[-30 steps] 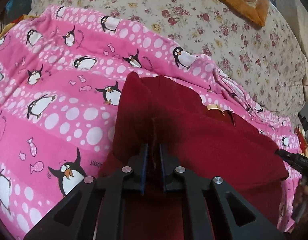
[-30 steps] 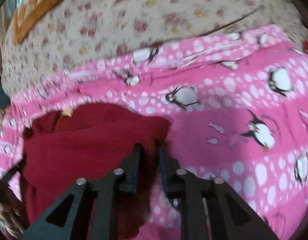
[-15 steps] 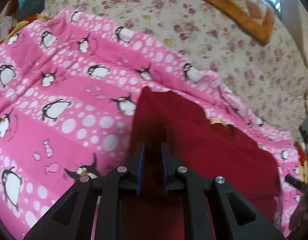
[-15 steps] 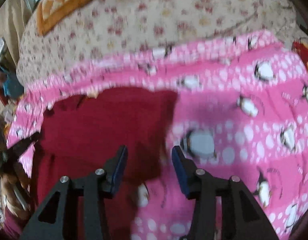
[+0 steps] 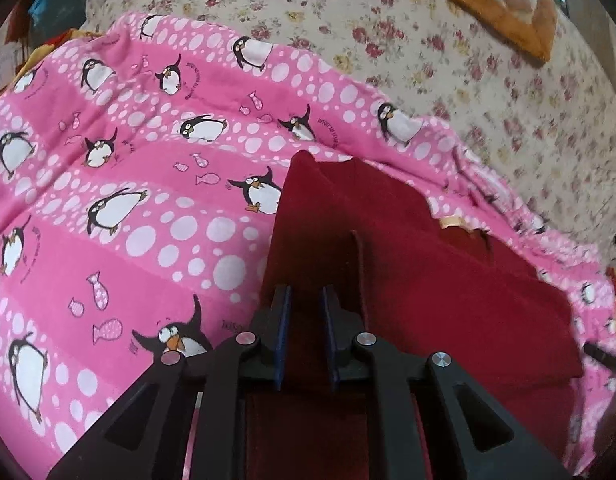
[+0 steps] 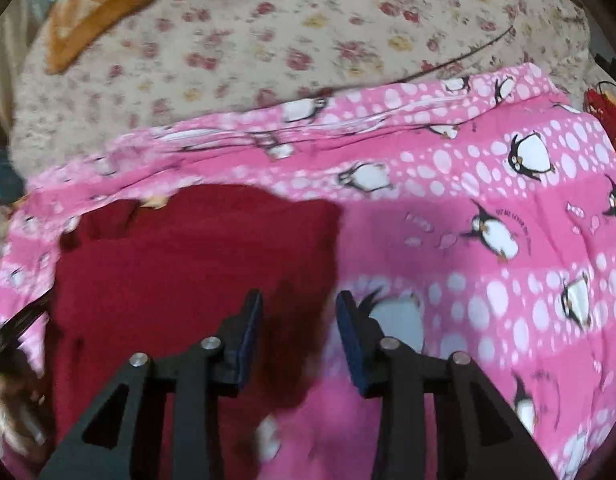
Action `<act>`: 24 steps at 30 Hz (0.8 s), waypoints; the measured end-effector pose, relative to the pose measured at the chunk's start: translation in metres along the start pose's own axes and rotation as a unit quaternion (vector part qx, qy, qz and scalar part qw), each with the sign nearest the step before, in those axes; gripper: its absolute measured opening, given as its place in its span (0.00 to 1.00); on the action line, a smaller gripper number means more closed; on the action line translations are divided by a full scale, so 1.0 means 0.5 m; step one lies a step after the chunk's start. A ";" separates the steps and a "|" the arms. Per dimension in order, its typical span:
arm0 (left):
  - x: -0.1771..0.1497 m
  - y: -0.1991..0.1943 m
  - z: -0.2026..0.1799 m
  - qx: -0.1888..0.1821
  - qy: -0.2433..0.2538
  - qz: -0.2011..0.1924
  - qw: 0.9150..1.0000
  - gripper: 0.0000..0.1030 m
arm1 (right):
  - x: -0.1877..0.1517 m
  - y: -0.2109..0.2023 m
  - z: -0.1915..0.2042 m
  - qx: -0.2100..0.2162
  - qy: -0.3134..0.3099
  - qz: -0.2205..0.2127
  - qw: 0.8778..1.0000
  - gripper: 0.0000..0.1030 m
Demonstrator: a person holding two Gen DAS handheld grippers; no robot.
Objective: Fold small clothes
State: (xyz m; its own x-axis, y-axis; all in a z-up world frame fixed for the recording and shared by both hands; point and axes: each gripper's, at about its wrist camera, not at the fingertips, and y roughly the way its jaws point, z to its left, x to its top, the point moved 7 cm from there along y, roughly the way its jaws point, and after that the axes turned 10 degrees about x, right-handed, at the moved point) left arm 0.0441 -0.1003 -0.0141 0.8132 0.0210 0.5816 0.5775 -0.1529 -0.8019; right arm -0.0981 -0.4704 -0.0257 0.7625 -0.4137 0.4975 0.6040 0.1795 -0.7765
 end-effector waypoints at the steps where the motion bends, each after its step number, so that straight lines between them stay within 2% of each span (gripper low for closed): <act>1: -0.002 -0.006 0.003 -0.008 -0.006 0.000 1.000 0.00 | -0.019 -0.008 0.001 0.000 -0.003 0.007 1.000 0.68; 3: -0.014 -0.021 0.009 -0.023 -0.015 0.005 1.000 0.00 | -0.046 0.014 0.007 -0.009 -0.008 0.028 1.000 0.67; 4: -0.025 -0.033 0.016 -0.027 -0.019 0.009 0.999 0.00 | -0.057 0.029 0.006 -0.015 -0.014 0.037 0.999 0.45; 5: -0.033 -0.043 0.020 -0.033 -0.022 0.012 0.999 0.00 | -0.062 0.043 0.009 -0.012 -0.026 0.043 0.999 0.29; 7: -0.054 -0.072 0.032 -0.036 -0.024 0.022 0.999 0.04 | -0.062 0.033 0.005 -0.015 -0.036 0.026 0.999 0.23; 11: -0.088 -0.128 0.056 -0.024 -0.024 0.023 0.999 0.07 | -0.065 0.023 -0.009 0.027 0.025 0.028 0.999 0.27; 13: -0.115 -0.156 0.066 -0.014 -0.016 0.022 1.000 0.08 | -0.076 -0.008 -0.003 0.054 0.051 0.029 0.997 0.39; 14: -0.132 -0.167 0.069 -0.008 -0.008 0.023 1.000 0.09 | -0.088 -0.030 0.012 0.078 0.047 0.031 0.995 0.44; 15: -0.146 -0.174 0.070 -0.002 -0.001 0.024 1.000 0.10 | -0.103 -0.044 0.028 0.096 0.037 0.035 0.994 0.54; 16: -0.157 -0.179 0.070 -0.001 0.003 0.025 1.000 0.10 | -0.120 -0.057 0.040 0.102 0.025 0.040 0.994 0.60; 18: -0.181 -0.187 0.068 -0.002 0.008 0.029 1.000 0.10 | -0.153 -0.063 0.059 0.092 -0.003 0.045 0.995 0.61; 21: -0.213 -0.196 0.059 -0.007 0.007 0.044 0.999 0.10 | -0.162 -0.045 0.066 0.084 -0.012 0.017 0.996 0.59; 23: -0.230 -0.210 0.059 -0.010 0.009 0.046 0.999 0.10 | -0.151 -0.028 0.060 0.096 0.008 0.000 0.995 0.31; 24: -0.234 -0.217 0.059 -0.010 0.010 0.045 0.999 0.10 | -0.146 -0.020 0.055 0.096 0.008 0.002 0.995 0.06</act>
State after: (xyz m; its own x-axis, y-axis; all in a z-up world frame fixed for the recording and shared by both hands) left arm -0.1117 -0.0570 0.0005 0.8601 -0.0141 0.5100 0.5003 -0.1728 -0.8485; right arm -0.1536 -0.4172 -0.0435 0.7627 -0.4258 0.4868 0.6346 0.3475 -0.6903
